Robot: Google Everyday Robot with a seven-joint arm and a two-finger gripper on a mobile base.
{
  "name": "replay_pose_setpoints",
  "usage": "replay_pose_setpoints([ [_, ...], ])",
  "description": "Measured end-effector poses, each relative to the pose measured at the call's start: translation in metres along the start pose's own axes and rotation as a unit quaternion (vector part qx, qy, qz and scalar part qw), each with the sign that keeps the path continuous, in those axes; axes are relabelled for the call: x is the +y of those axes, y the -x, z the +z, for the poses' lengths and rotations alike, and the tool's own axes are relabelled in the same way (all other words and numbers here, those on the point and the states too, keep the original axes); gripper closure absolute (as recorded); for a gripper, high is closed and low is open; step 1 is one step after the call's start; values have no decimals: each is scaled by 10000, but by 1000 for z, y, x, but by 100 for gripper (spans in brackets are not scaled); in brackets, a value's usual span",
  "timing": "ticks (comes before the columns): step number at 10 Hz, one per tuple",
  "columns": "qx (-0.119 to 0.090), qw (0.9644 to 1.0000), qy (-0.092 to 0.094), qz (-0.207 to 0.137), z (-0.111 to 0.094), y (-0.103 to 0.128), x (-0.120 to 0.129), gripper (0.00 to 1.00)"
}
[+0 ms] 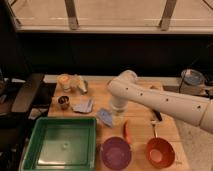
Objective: Wipe tray with sponge
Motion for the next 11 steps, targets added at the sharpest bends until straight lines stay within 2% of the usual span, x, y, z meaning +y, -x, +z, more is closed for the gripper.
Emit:
replay_pose_setpoints([
  [2,-59,9981,11,-614,4,51,-1,100],
  [4,-132,9913,-23,-1312,4,103,4,100],
  [6,-238,9776,18,-2089,5,154,21,100],
  [7,-265,9743,43,-2236,5,163,26,100],
  [11,-246,9747,54,-2223,5,160,26,100],
])
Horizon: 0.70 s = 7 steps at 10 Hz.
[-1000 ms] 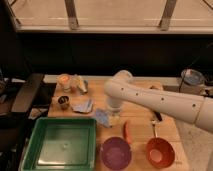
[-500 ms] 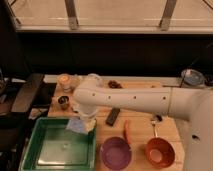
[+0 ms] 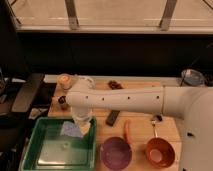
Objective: Wipe tray with sponge
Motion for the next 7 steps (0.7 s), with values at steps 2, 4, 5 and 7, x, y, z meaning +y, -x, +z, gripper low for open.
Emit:
replay_pose_setpoints([
  [2,-29,10000,26,-58,4,2,-2,100],
  [4,-93,9996,122,-233,30,12,-11,100],
  [5,-142,9994,161,-256,42,13,-13,100],
  [7,-236,9992,224,-252,69,14,-14,100],
])
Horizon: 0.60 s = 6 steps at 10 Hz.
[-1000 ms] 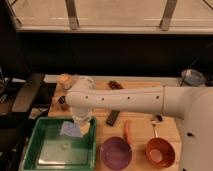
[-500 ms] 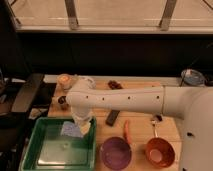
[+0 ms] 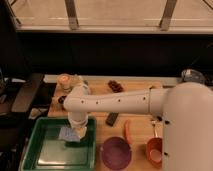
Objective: Wipe tray with sponge
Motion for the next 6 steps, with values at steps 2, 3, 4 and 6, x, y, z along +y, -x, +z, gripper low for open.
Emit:
replay_pose_setpoints([
  [2,-60,10000,-21,3,20,3,3,100],
  [3,-90,10000,-30,4,25,5,5,100],
  [4,-151,9999,-45,-2,31,9,9,100],
  [6,-242,9997,-27,-36,37,18,15,100],
])
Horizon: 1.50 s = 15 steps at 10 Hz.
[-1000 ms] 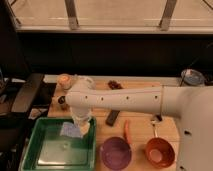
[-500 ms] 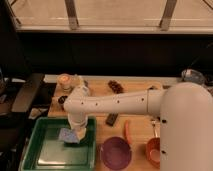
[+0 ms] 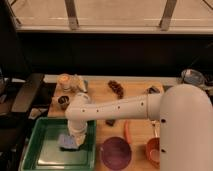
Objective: Wipe tray with sponge
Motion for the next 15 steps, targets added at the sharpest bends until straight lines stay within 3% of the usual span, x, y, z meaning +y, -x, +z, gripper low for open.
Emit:
replay_pose_setpoints([
  [2,9,10000,94,-6,5,9,7,100],
  [6,469,9985,237,161,-15,-13,20,100],
  [10,850,9961,236,24,-29,-36,-11,100],
  [12,844,9960,197,-199,-26,-30,-32,100],
  [15,543,9977,147,-376,-10,-9,-33,100],
])
